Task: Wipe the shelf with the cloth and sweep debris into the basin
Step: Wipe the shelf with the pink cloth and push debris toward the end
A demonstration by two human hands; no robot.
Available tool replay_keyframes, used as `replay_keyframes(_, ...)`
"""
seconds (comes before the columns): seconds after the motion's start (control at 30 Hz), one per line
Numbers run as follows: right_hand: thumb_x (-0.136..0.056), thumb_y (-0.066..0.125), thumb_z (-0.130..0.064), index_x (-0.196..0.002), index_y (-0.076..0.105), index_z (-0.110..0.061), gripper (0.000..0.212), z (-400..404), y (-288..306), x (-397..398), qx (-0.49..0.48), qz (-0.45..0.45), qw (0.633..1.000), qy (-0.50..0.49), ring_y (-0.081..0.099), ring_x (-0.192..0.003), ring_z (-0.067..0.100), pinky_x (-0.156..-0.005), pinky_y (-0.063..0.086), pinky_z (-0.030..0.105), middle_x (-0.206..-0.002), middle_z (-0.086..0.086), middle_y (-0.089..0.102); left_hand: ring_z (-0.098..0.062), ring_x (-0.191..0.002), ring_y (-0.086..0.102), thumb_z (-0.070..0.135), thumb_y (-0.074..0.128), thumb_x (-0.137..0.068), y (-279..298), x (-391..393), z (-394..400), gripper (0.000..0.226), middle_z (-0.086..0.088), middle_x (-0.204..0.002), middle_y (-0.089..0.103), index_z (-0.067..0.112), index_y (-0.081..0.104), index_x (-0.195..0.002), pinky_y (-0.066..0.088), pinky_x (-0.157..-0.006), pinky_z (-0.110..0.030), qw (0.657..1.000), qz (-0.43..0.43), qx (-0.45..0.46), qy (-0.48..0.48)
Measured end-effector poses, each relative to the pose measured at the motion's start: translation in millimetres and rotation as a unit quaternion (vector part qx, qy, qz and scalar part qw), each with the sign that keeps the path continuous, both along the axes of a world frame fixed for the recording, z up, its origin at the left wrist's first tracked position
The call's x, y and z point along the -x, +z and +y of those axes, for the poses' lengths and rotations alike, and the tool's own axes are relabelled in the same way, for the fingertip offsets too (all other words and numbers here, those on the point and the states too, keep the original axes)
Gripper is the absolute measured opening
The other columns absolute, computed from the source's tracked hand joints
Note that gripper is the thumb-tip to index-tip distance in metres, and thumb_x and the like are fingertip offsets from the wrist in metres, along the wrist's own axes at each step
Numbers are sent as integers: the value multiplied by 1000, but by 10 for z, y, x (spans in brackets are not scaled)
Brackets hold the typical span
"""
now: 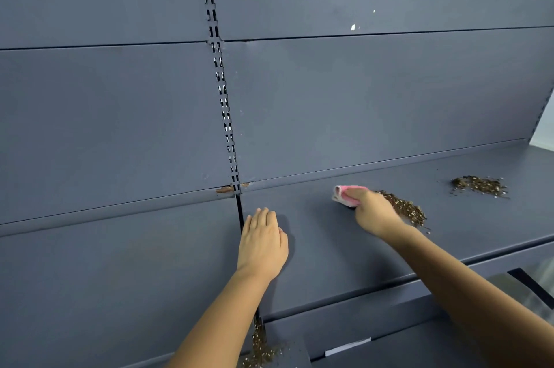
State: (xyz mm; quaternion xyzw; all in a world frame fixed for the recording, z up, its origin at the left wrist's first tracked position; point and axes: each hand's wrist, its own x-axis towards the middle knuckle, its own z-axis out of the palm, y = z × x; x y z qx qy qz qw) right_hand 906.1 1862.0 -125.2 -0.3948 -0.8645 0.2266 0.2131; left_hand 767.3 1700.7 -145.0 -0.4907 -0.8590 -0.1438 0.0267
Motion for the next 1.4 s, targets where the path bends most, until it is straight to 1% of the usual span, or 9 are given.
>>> replay_keyframes(0.13,-84,31,12,-120,57,-2,47,-565,144,367,-12,-49,989,137,50,-125,30,-91,38,25,-130,17,56,-17,-149,11,17,24,-101,-15,3,9,48,-6,-158,20,6,21,-148,2,-122,-30,1000,-1,2,3)
replay_keyframes(0.27,-83,32,14,-77,57,-16,39,-695,-141,712,4,-75,975,210,50,-97,24,-72,35,20,-92,10,57,-13,-147,17,16,25,-100,-16,3,-4,45,-2,-154,28,10,26,-145,5,-122,-28,1000,-6,-13,10)
replay_keyframes(0.4,-90,37,3,-137,44,-8,49,-433,-192,814,12,-80,982,173,43,-126,21,-88,21,18,-144,10,44,-16,-149,13,16,25,-101,-15,-1,3,48,-6,-157,22,6,21,-148,3,-122,-30,1000,-8,0,13)
replay_keyframes(0.47,-91,37,0,-141,38,-15,53,-279,-180,802,3,-90,983,162,35,-111,10,-88,18,18,-148,6,38,-16,-149,13,16,24,-101,-13,4,4,48,-6,-158,21,6,22,-148,4,-123,-30,1000,-9,9,16)
replay_keyframes(0.87,-89,38,2,-102,31,-33,38,457,-113,-34,27,-87,996,25,27,-98,12,-65,25,7,-105,-3,31,-16,-149,13,30,22,-103,-30,29,32,51,-5,-159,20,9,20,-150,4,-123,-31,999,-18,32,13)
replay_keyframes(1.0,-70,29,13,-75,57,-29,51,212,13,18,8,7,994,109,54,-83,11,-72,44,23,-82,3,55,-15,-149,11,34,23,-103,-17,13,32,54,-4,-160,17,10,18,-151,3,-123,-30,999,-22,37,18)
replay_keyframes(1.17,-88,36,5,-134,49,-12,51,-290,23,398,-54,-75,974,206,41,-134,23,-106,33,26,-144,6,46,-14,-149,12,33,23,-103,-7,-13,20,53,-4,-159,19,11,19,-150,4,-123,-29,999,-9,43,30)
replay_keyframes(1.3,-86,37,4,-103,55,-3,26,-510,-193,619,-27,-97,958,268,47,-114,28,-103,38,38,-120,16,56,-13,-149,14,31,24,-103,10,-32,18,50,-2,-159,21,13,22,-149,5,-122,-28,998,-9,38,43)
replay_keyframes(1.4,-80,35,7,-74,50,-21,32,-398,-195,679,-14,-87,960,264,46,-81,24,-66,39,28,-85,10,51,-13,-149,13,31,23,-103,13,-43,17,51,-3,-159,19,12,19,-150,4,-122,-28,998,-3,42,56)
